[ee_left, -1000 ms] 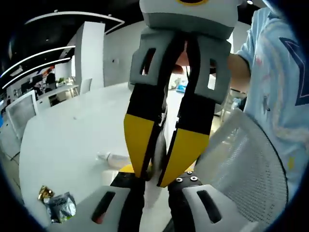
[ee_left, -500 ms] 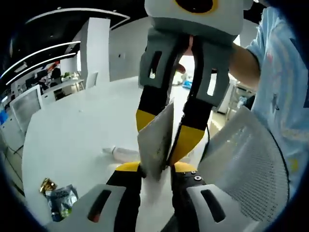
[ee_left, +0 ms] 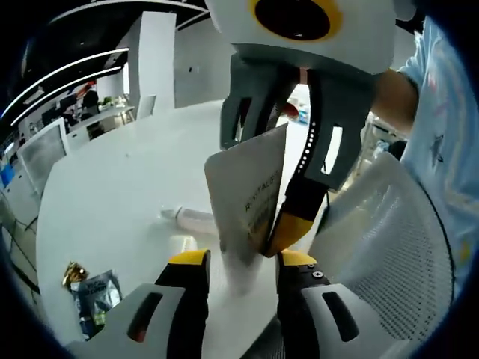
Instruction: Arrange the skincare products in the storage area until every visible bottle or jar stands upright without overlapping.
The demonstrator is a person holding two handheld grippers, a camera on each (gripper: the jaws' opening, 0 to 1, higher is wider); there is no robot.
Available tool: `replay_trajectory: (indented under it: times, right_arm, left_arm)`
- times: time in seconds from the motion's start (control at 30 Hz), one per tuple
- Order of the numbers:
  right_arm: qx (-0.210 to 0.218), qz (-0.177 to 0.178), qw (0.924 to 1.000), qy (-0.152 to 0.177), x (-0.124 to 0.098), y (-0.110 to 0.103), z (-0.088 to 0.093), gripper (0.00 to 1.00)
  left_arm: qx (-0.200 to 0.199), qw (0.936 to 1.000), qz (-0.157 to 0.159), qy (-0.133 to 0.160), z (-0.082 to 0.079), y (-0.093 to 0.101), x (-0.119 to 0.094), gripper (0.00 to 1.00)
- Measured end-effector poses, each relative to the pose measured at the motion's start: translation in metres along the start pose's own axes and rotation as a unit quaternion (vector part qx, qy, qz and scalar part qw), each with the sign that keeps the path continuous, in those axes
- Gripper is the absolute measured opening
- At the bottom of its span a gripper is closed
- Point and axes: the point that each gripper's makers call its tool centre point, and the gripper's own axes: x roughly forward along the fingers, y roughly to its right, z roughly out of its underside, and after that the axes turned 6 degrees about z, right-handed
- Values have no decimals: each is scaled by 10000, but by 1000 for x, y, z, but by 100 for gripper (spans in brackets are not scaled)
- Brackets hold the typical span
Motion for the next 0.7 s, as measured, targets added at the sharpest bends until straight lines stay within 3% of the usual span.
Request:
replay_trajectory:
  times: [0.3,0.7]
  right_arm:
    - [587,35,9981,168,2,3,4,9]
    - [421,149,9990,98,-1,6,11,7]
  left_arm:
    - [-101,9999,-48,-25,1,-4,-1,33]
    - [-290,9995,-73,46,1,-8,-2,30]
